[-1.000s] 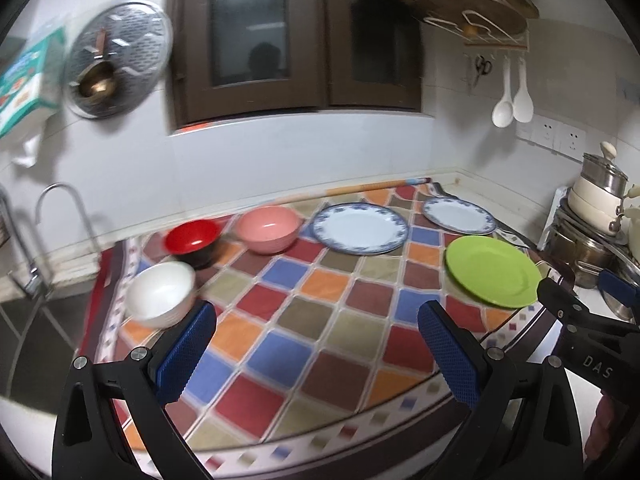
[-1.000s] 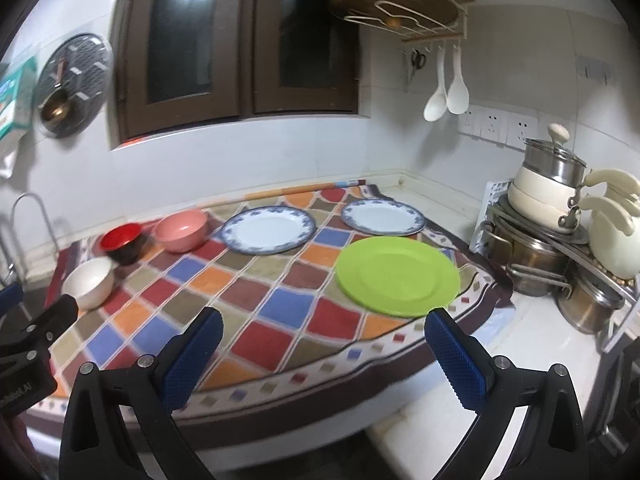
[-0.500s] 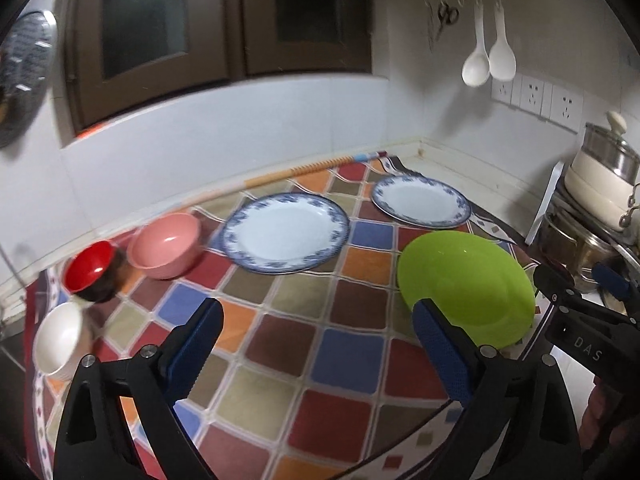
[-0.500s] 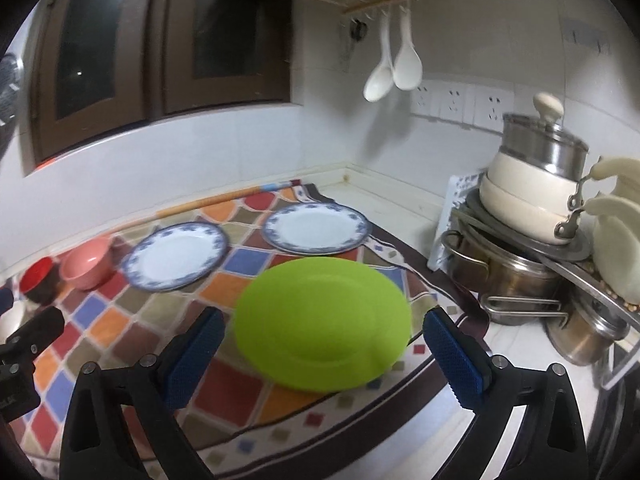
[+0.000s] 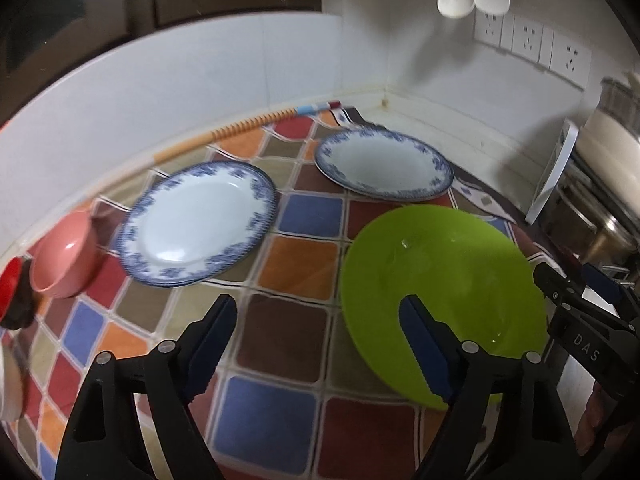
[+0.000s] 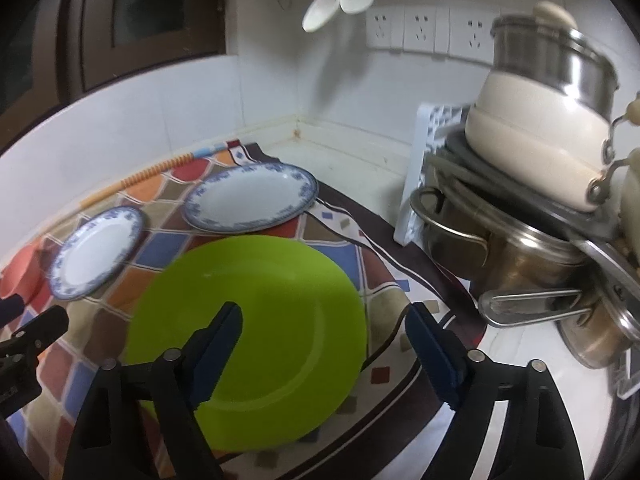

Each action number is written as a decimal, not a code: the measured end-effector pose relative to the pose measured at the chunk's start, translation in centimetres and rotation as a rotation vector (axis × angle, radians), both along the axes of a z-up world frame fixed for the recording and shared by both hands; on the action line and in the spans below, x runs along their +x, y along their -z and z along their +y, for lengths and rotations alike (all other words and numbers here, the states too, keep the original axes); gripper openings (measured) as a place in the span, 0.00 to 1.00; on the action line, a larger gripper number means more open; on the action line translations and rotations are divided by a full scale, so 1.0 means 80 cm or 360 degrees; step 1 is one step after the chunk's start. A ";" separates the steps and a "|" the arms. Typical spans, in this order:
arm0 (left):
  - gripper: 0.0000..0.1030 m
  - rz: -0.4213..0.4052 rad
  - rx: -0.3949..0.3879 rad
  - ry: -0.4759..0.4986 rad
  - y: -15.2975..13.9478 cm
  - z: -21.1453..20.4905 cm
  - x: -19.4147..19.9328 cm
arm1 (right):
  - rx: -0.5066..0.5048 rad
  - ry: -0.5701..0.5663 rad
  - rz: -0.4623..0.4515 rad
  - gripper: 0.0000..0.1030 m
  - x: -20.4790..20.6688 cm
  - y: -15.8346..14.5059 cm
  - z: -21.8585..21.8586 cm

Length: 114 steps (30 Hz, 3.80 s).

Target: Organize plates and bowls

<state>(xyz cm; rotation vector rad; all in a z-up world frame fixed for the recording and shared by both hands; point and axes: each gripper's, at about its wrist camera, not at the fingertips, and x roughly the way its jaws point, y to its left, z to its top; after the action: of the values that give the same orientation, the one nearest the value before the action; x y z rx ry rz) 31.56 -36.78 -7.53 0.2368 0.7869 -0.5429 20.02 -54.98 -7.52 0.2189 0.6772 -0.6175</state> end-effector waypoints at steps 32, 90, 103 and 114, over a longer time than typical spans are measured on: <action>0.40 0.0251 0.0082 0.0162 0.074 -0.070 0.053 | 0.0291 -0.0011 0.0195 0.42 0.047 0.078 -0.059; 0.37 0.0109 -0.0011 -0.0611 -0.004 0.293 -0.039 | 0.0173 -0.0760 0.0146 0.40 0.060 -0.008 0.221; 0.37 0.0208 0.0026 -0.0831 0.023 0.375 -0.048 | 0.0188 -0.1013 0.0251 0.40 0.085 0.012 0.310; 0.37 0.0316 0.0051 -0.0898 0.051 0.399 -0.051 | 0.0181 -0.1125 0.0364 0.40 0.098 0.038 0.349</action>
<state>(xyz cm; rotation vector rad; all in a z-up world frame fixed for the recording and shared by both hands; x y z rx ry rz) 27.48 -4.86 -11.58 -0.0166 1.0076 -0.0194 27.88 -27.09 -10.58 0.0033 0.9470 0.0775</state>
